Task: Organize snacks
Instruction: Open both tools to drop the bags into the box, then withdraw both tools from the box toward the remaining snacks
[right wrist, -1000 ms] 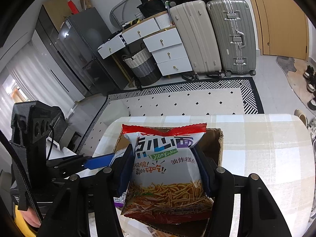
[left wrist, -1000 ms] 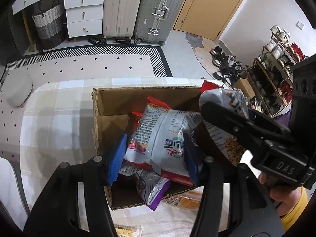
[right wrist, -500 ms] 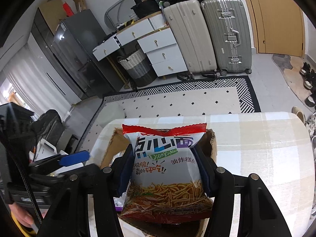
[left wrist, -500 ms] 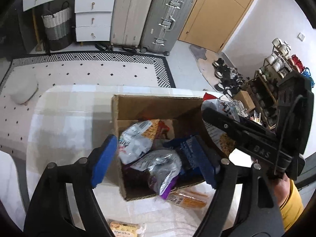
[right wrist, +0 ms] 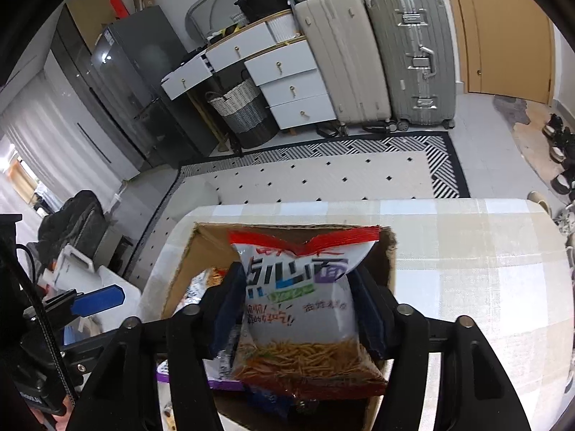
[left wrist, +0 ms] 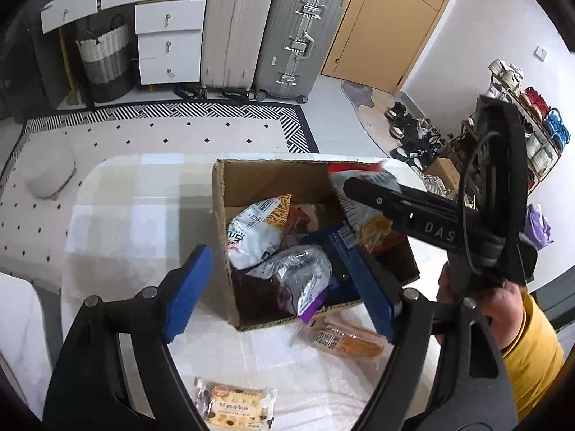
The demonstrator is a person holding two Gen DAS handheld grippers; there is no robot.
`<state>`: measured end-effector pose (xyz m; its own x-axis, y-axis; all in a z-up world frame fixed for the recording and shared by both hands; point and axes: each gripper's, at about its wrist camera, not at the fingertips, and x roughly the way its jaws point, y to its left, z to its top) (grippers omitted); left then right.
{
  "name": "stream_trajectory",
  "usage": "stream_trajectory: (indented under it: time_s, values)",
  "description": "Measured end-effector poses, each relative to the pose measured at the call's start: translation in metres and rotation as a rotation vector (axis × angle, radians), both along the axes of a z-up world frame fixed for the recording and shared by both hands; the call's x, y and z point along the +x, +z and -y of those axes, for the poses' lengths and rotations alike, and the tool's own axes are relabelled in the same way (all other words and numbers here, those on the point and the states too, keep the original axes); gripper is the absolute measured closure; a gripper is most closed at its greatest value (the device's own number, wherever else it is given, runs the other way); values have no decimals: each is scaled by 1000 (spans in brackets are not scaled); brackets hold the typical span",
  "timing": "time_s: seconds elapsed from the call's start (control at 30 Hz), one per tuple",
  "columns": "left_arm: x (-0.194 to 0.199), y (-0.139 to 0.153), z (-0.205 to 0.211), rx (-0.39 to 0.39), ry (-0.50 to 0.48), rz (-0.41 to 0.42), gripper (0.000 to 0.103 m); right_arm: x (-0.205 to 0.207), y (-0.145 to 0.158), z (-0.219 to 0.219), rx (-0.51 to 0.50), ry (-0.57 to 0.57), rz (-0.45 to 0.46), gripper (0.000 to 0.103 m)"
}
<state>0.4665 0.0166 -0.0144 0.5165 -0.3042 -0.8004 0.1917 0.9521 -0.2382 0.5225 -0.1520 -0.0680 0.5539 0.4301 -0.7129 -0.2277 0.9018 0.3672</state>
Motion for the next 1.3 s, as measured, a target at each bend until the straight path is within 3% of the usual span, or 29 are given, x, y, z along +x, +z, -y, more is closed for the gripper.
stream_trajectory:
  time_s: [0.3, 0.47, 0.57, 0.83, 0.93, 1.07, 1.1, 1.3]
  values:
    - [-39, 28, -1, 42, -27, 77, 25, -28, 40, 3, -16, -11, 134, 37]
    - [-71, 44, -6, 55, -14, 116, 25, -59, 65, 5, -16, 0, 200, 37]
    - [-100, 54, -12, 79, 13, 164, 23, -86, 79, 7, -13, 5, 246, 32]
    - [-191, 70, -19, 94, 81, 288, 20, -193, 101, 12, 41, 27, 406, 23]
    - [-233, 78, -23, 87, 122, 355, 18, -242, 109, 8, 21, 39, 491, 12]
    - [-277, 83, -27, 55, 156, 402, 1, -310, 121, 2, -14, 64, 623, 4]
    - [-291, 85, -29, 45, 165, 420, 1, -324, 122, 2, -17, 69, 647, 3]
    - [-347, 78, -40, 29, 207, 461, 1, -389, 126, -2, 103, 116, 682, 1]
